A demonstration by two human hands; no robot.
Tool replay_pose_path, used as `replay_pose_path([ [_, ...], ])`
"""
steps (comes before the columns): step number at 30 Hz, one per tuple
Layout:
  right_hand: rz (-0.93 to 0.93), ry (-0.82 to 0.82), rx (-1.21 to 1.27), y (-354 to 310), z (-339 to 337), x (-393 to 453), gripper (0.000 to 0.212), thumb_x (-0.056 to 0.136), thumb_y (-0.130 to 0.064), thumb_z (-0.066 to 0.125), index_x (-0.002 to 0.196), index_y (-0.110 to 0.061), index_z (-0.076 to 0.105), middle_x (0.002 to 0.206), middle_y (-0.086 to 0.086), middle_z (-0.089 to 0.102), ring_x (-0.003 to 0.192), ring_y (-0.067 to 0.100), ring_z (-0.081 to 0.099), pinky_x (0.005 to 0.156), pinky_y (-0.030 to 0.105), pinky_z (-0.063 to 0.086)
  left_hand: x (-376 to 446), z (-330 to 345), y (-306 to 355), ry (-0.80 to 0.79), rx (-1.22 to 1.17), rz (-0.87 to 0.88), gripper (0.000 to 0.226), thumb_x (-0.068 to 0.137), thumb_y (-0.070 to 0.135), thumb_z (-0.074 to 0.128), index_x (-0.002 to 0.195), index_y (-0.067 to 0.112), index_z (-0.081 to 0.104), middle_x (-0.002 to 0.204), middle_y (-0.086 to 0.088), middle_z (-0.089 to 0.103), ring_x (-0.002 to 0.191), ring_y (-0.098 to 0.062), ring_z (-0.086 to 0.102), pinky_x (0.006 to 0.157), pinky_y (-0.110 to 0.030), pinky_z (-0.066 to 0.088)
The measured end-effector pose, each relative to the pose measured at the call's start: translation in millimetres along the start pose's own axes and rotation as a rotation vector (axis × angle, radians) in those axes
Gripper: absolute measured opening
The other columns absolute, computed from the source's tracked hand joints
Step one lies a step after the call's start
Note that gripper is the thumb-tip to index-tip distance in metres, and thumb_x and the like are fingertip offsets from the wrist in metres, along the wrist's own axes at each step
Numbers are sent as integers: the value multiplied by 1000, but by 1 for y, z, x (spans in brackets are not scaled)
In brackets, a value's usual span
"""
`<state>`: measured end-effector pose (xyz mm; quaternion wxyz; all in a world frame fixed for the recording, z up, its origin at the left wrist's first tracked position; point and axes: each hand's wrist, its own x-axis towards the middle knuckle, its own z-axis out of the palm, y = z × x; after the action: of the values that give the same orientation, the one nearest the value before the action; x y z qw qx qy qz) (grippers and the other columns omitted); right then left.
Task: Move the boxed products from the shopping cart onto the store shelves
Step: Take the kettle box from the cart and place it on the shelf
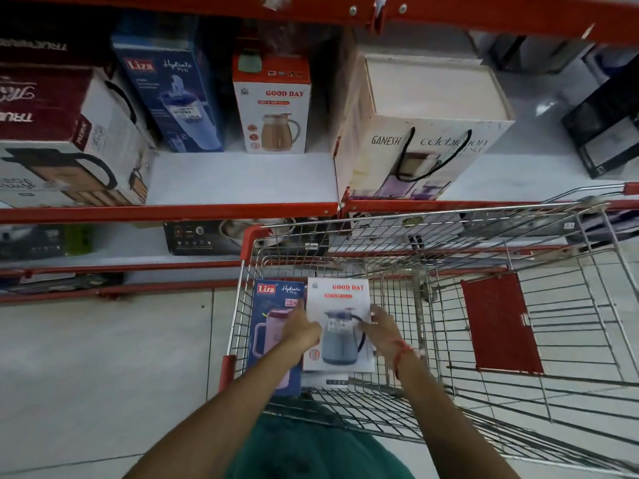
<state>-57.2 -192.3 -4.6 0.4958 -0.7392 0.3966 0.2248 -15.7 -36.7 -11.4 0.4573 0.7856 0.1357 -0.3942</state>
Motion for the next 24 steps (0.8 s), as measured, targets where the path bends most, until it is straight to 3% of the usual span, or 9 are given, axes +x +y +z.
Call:
replay_pose_path([
  [2, -104, 47, -35, -19, -6, -5, 50, 86, 6, 60, 131, -13, 50, 122, 14, 62, 100, 23, 59, 75, 41, 59, -9, -17, 12, 105, -100, 40, 44, 87, -2, 54, 128, 8, 44, 118, -13, 64, 91, -25, 65, 57, -28, 53],
  [4, -219, 72, -82, -42, -7, -16, 52, 82, 2, 63, 127, -22, 53, 118, 9, 62, 108, 27, 59, 87, 51, 56, -15, -35, 22, 196, -77, 122, 32, 84, 2, 60, 115, 9, 58, 116, -13, 66, 91, -26, 66, 64, -33, 56],
  [5, -270, 89, -98, -53, -7, -21, 53, 80, 1, 65, 125, -25, 54, 119, 8, 61, 110, 28, 59, 88, 51, 56, -20, -46, 28, 228, -66, 171, 30, 82, 4, 63, 111, 11, 61, 114, -12, 67, 90, -26, 67, 70, -37, 58],
  [9, -413, 166, -111, -94, -7, -42, 61, 79, 1, 67, 130, -28, 49, 120, 6, 55, 103, 27, 62, 88, 43, 57, -42, -85, 51, 337, -124, 377, 41, 80, 2, 67, 119, 16, 61, 116, 0, 66, 91, -16, 67, 72, -31, 60],
  [11, -474, 196, -117, -112, -5, -52, 62, 78, 2, 67, 129, -29, 49, 119, 8, 55, 106, 27, 60, 90, 46, 56, -52, -98, 58, 408, -153, 416, 45, 80, 3, 68, 121, 18, 57, 118, 3, 59, 95, -12, 64, 78, -32, 59],
  [14, -516, 250, -126, -134, 5, -62, 59, 78, 4, 67, 127, -24, 50, 126, 8, 49, 107, 27, 59, 92, 47, 55, -59, -110, 61, 524, -122, 410, 48, 80, 8, 71, 123, 20, 53, 128, 0, 54, 106, -18, 63, 85, -40, 59],
  [17, -598, 326, -104, -156, 17, -63, 57, 76, 8, 70, 121, -20, 51, 126, 7, 51, 108, 28, 60, 87, 46, 58, -59, -122, 69, 625, -161, 460, 47, 80, 5, 70, 120, 18, 49, 129, -6, 56, 112, -24, 63, 83, -47, 59],
  [20, -702, 445, -60, -188, 23, -54, 53, 73, 10, 72, 112, -15, 48, 122, 8, 56, 106, 29, 62, 84, 46, 59, -51, -136, 93, 731, -218, 588, 46, 78, 0, 69, 112, 19, 45, 125, -8, 54, 111, -20, 61, 81, -43, 61],
  [24, -752, 605, -38, -229, 31, -22, 47, 72, 3, 76, 101, -12, 42, 107, 14, 64, 95, 32, 65, 78, 46, 59, -23, -154, 134, 827, -203, 672, 37, 79, -1, 66, 106, 11, 43, 116, -10, 59, 96, -10, 57, 72, -26, 56],
])
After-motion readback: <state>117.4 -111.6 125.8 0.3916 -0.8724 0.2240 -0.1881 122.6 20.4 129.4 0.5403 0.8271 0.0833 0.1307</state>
